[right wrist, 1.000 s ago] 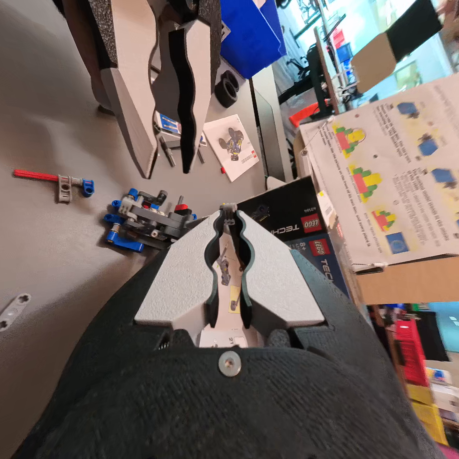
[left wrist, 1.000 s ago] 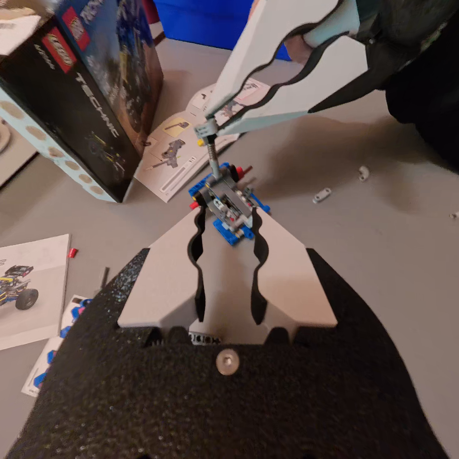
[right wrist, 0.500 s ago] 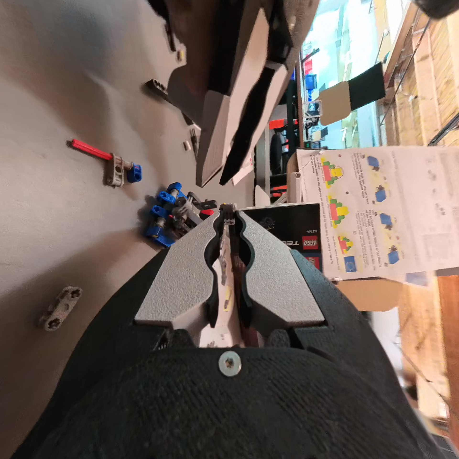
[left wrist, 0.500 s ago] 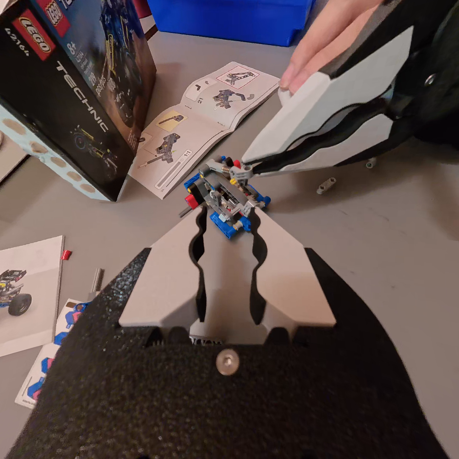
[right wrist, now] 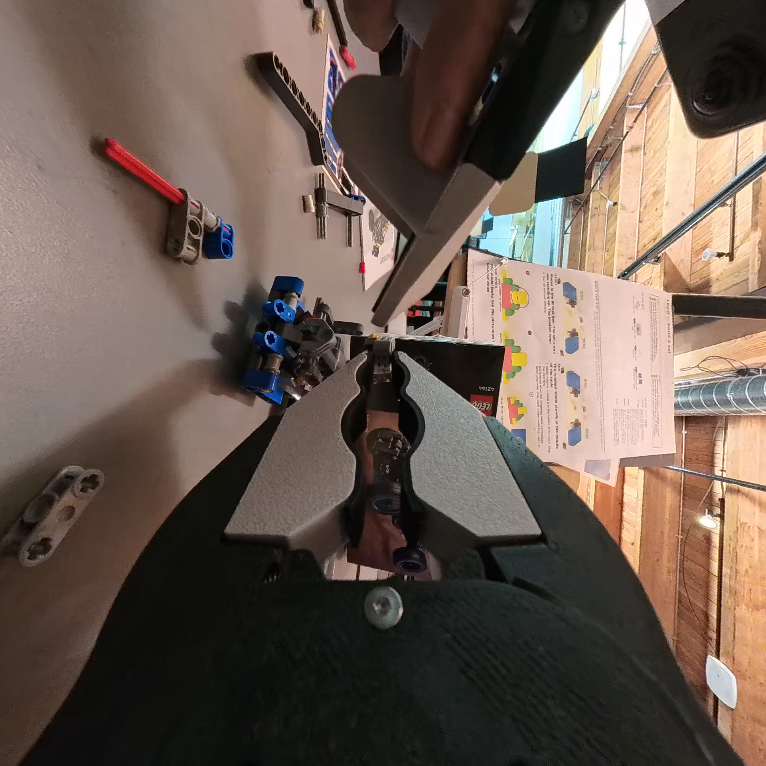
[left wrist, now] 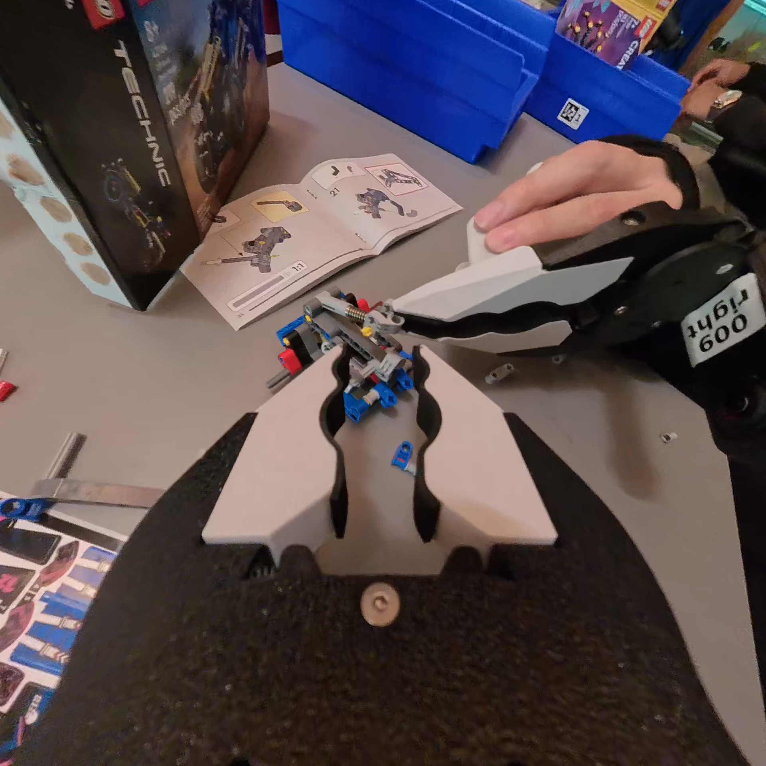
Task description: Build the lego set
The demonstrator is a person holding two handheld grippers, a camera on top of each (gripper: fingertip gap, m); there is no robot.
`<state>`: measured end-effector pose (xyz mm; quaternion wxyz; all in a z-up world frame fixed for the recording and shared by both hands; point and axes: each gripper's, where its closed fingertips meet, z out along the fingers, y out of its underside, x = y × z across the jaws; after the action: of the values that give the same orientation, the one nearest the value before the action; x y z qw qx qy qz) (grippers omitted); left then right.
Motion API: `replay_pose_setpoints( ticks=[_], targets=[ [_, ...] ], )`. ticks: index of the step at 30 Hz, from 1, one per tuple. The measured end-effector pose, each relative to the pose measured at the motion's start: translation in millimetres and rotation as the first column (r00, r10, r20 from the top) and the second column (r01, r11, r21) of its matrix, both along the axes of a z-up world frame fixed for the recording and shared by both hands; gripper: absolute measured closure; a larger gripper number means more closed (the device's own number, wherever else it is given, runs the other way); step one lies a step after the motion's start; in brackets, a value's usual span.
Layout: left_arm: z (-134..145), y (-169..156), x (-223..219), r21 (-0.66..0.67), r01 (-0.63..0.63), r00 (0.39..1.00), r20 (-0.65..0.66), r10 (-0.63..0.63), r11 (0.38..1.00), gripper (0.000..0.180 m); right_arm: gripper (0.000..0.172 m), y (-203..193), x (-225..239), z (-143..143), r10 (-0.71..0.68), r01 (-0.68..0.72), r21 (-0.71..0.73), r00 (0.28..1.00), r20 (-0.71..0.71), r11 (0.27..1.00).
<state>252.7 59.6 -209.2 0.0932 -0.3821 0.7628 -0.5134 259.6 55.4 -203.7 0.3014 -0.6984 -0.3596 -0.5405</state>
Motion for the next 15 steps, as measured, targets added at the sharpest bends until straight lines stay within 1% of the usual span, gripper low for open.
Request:
replay_pose_setpoints(
  ticks=[2, 6, 8, 12, 15],
  targets=[
    [-1, 1, 3, -0.003, -0.010, 1.000, -0.005, 0.010, 1.000, 0.155, 0.167, 0, 0, -1, 0.006, -0.006, 0.004, 1.000, -0.004, 1.000],
    [2, -7, 3, -0.058, 0.026, 0.998, -0.047, -0.028, 0.998, 0.154, 0.167, 0, 0, -1, 0.012, -0.012, 0.005, 1.000, -0.003, 1.000],
    [4, -6, 7, -0.080, 0.011, 0.999, -0.049, -0.014, 0.997, 0.156, 0.167, 0, 0, -1, 0.014, -0.014, 0.007, 1.000, -0.007, 1.000],
    [2, -10, 7, -0.118, 0.035, 0.995, -0.091, -0.046, 0.992, 0.166, 0.167, 0, 0, -4, 0.014, -0.014, 0.003, 1.000, -0.026, 1.000],
    [3, -10, 8, -0.151, 0.045, 0.994, -0.094, -0.059, 0.988, 0.170, 0.167, 0, 0, -2, 0.021, -0.020, 0.022, 0.999, -0.044, 1.000]
  ],
)
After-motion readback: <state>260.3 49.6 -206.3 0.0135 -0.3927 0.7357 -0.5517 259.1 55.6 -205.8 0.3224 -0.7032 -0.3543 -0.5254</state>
